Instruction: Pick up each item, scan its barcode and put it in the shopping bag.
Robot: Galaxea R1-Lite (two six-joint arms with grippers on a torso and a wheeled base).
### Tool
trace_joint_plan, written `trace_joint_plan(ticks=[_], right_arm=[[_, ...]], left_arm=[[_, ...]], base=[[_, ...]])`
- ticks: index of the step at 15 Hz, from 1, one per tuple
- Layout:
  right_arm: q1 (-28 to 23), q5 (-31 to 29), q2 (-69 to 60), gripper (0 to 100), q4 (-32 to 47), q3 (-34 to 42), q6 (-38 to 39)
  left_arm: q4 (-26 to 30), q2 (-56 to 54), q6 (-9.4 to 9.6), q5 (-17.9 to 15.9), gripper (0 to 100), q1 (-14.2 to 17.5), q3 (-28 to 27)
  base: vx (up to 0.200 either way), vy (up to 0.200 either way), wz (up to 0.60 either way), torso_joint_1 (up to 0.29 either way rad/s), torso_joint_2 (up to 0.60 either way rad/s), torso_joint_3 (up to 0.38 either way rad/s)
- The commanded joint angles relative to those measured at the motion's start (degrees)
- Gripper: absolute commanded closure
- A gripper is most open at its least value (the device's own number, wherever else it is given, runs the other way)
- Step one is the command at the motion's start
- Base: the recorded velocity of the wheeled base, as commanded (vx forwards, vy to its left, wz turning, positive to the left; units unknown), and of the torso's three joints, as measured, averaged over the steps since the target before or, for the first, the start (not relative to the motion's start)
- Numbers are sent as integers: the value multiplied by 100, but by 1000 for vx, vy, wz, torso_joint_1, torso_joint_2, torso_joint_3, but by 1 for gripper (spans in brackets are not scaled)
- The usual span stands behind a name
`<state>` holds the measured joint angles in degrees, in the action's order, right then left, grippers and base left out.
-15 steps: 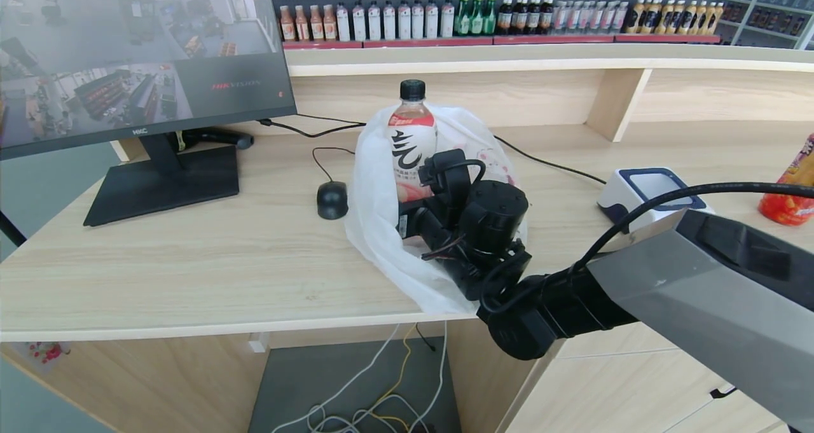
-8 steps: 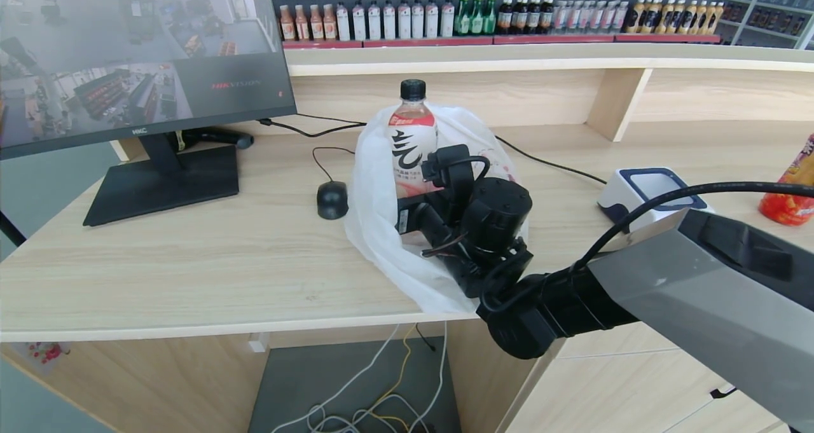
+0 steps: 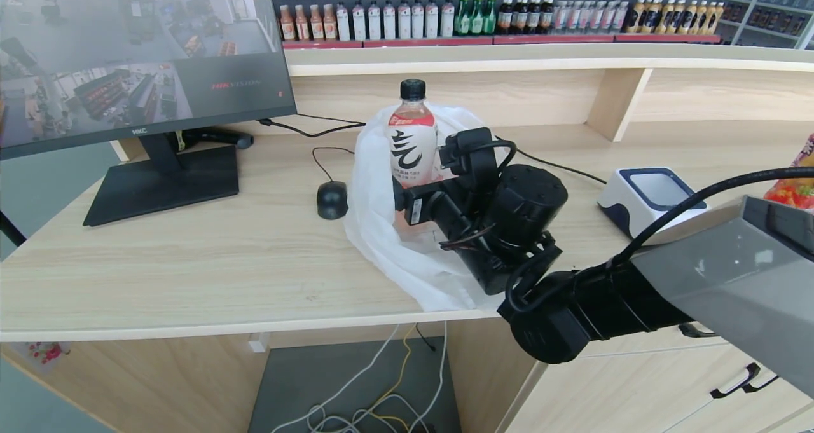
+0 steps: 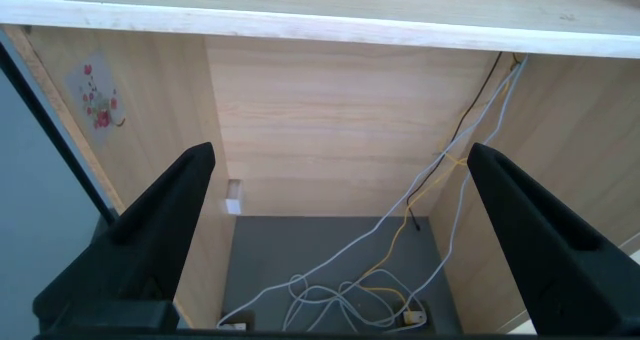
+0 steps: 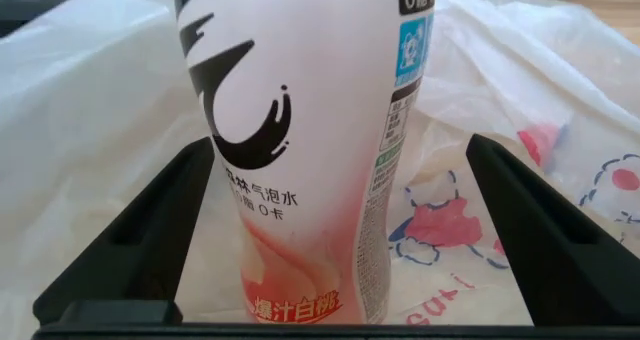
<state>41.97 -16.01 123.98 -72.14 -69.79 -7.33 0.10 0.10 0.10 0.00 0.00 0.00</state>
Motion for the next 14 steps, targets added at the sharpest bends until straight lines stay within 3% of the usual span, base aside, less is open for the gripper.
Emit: trace_joint_plan(ticks=[1, 7, 11, 14], right_arm=[[4, 1, -348, 0, -133, 352, -6], [4, 10, -1306, 0, -520, 1785, 30], [-5, 36, -1578, 0, -1786, 3463, 232], [-5, 89, -2036, 0, -1786, 4035, 469]], left_arm=[[-1, -1, -1, 0, 0, 0, 0], [-1, -1, -1, 0, 0, 0, 0], [-1, -1, -1, 0, 0, 0, 0], [-1, -1, -10, 0, 0, 0, 0]], base=[[0, 0, 0, 0, 0, 0], [0, 0, 0, 0, 0, 0], [0, 0, 0, 0, 0, 0], [0, 0, 0, 0, 0, 0]])
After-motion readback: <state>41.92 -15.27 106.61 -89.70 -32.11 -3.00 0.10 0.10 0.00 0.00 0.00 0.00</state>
